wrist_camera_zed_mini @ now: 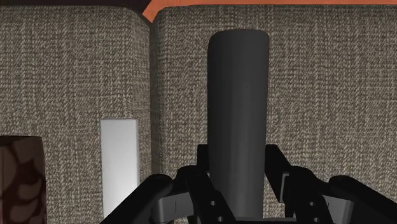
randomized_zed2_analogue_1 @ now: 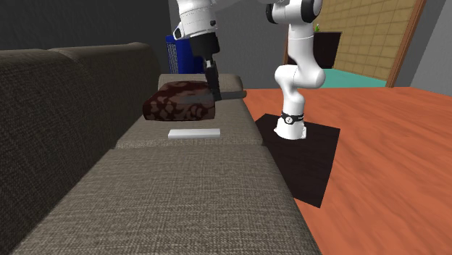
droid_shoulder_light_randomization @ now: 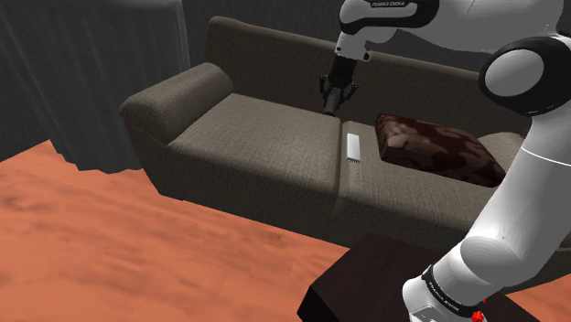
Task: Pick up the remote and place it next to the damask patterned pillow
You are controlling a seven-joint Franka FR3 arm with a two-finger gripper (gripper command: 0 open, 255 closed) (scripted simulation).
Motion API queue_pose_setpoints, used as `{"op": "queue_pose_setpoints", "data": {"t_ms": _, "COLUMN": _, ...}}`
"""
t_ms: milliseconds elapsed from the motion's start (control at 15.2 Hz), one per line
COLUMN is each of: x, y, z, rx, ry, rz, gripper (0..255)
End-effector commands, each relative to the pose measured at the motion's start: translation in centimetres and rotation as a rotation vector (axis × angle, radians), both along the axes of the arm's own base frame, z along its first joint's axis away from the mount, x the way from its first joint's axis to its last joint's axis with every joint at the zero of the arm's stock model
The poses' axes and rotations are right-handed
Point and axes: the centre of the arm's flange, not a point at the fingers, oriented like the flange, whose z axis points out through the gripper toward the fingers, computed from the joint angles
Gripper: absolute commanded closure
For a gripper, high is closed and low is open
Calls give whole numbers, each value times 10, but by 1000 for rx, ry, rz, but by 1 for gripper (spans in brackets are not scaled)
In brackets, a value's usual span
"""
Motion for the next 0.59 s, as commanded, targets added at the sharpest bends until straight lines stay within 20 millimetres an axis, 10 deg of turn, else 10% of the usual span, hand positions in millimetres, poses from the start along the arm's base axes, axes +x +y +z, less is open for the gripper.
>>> {"op": "queue_pose_setpoints", "data": {"t_ms": 0, "x": -22, "y": -8, "z": 1, "rx": 0, "ry": 0, "rz": 0, "gripper": 255}}
{"op": "queue_pose_setpoints", "data": {"t_ms": 528, "x": -120, "y": -49, "z": 1, "rx": 0, "ry": 0, "rz": 0, "gripper": 255}}
